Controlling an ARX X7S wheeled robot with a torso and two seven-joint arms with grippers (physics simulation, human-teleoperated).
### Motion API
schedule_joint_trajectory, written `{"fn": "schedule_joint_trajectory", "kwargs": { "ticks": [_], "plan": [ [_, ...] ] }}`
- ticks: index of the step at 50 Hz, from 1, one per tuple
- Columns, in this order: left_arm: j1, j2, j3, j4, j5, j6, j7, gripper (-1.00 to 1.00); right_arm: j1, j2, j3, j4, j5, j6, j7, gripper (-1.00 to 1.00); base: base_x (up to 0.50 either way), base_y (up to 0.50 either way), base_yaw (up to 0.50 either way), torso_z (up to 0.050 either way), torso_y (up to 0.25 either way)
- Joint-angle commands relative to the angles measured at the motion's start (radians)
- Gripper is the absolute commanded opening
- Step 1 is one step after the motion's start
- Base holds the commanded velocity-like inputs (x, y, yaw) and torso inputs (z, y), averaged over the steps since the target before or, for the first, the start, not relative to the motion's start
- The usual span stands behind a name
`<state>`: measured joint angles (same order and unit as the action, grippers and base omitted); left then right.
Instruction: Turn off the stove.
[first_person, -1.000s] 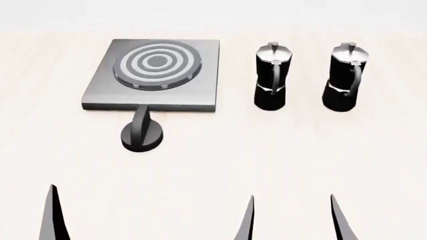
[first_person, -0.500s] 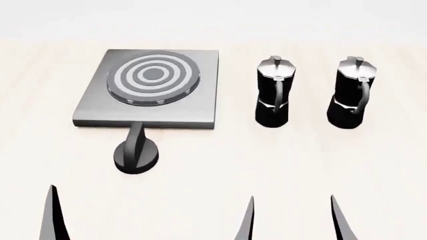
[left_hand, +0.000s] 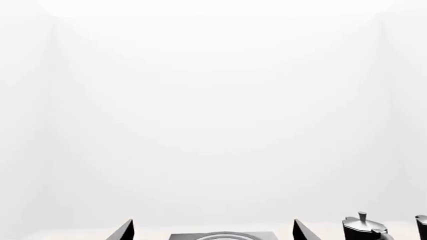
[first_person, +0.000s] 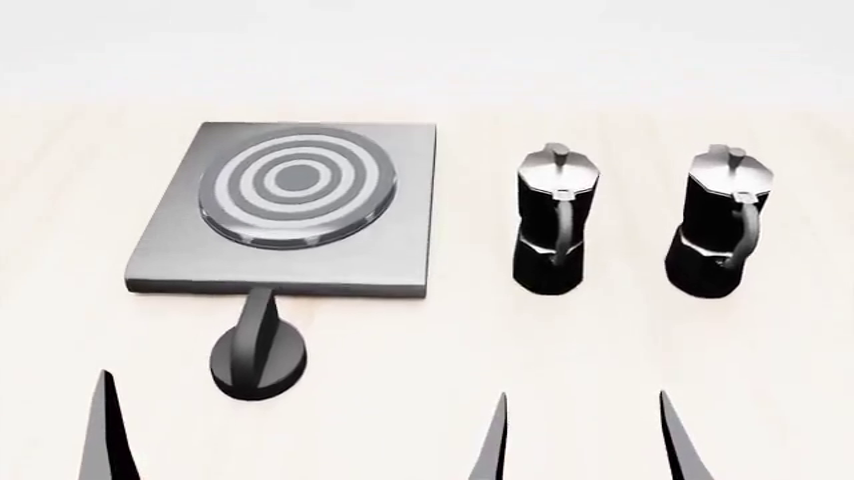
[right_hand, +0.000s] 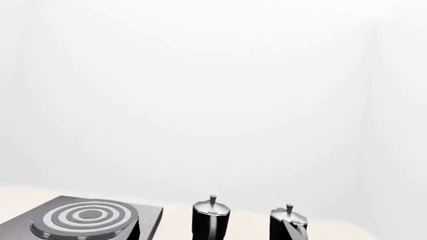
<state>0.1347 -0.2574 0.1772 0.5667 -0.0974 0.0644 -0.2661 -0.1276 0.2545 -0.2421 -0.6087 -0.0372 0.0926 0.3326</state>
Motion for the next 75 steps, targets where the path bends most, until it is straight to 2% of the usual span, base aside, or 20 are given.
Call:
{"fn": "schedule_joint_trajectory", "kwargs": {
  "ticks": [1, 75],
  "plan": [
    [0.0, -0.005, 0.005, 0.0, -0.001, 0.001, -0.006, 1.0, 0.001, 0.006, -0.004, -0.001, 0.003, 0.002, 0.006, 1.0, 0.2, 0.0, 0.0, 0.0, 0.0],
    [-0.008, -0.034, 0.027, -0.012, -0.007, 0.007, -0.042, 1.0, 0.016, 0.049, -0.047, 0.002, 0.009, 0.005, 0.051, 1.0, 0.18, 0.0, 0.0, 0.0, 0.0]
  ]
}}
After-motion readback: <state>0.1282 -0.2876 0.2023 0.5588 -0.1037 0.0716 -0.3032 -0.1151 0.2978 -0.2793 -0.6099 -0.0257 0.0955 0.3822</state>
